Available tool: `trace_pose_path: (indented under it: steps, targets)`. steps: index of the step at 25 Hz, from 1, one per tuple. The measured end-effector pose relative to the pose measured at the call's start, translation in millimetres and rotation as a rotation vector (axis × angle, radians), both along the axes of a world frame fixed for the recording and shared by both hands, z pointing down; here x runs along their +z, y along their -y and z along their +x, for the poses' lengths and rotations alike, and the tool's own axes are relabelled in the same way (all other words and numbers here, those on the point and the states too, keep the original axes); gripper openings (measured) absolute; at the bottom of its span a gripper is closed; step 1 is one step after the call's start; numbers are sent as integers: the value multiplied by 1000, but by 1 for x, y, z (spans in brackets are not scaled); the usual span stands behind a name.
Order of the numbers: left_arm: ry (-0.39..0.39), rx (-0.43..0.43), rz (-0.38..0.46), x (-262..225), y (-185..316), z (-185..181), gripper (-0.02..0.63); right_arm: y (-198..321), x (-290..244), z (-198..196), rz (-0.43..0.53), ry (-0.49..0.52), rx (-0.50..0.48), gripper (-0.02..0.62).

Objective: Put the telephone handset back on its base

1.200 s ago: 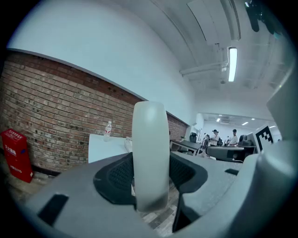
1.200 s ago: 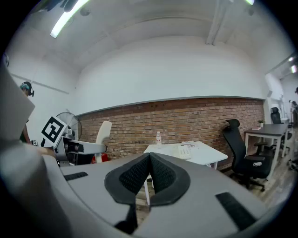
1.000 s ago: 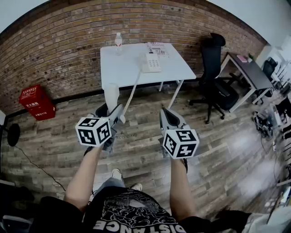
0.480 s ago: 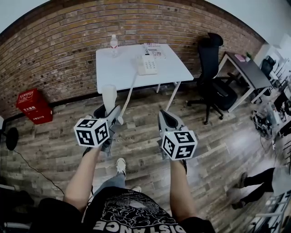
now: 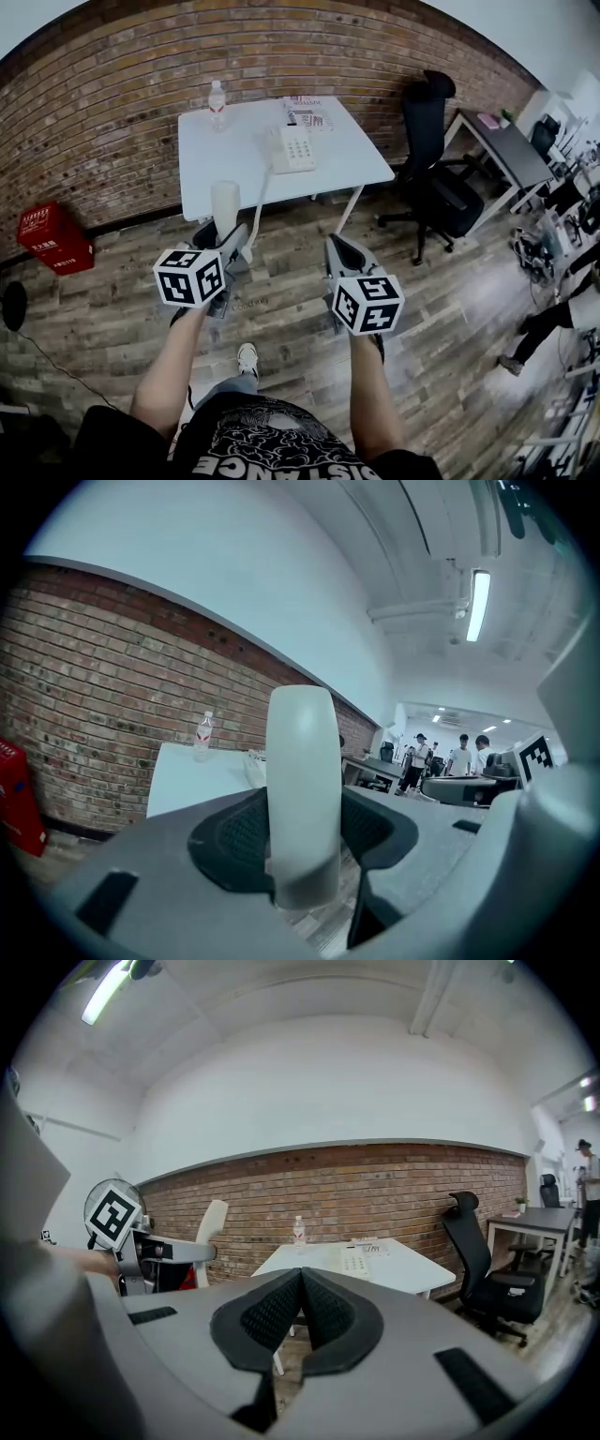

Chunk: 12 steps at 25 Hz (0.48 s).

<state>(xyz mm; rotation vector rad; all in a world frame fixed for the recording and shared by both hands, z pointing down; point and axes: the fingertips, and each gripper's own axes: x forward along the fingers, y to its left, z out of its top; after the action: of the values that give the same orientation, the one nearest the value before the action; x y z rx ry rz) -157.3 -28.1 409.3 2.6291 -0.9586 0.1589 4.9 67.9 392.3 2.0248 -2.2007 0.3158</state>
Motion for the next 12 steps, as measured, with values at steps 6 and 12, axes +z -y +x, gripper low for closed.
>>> trace_pose_path:
  steps: [6,12]
  targets:
    - [1,23,-24,2,61,15,219,62,-1,13,-19,1,17,2]
    - [-9,47,-46,3,113,17,219,114,-2,9,-45,-13,22,2]
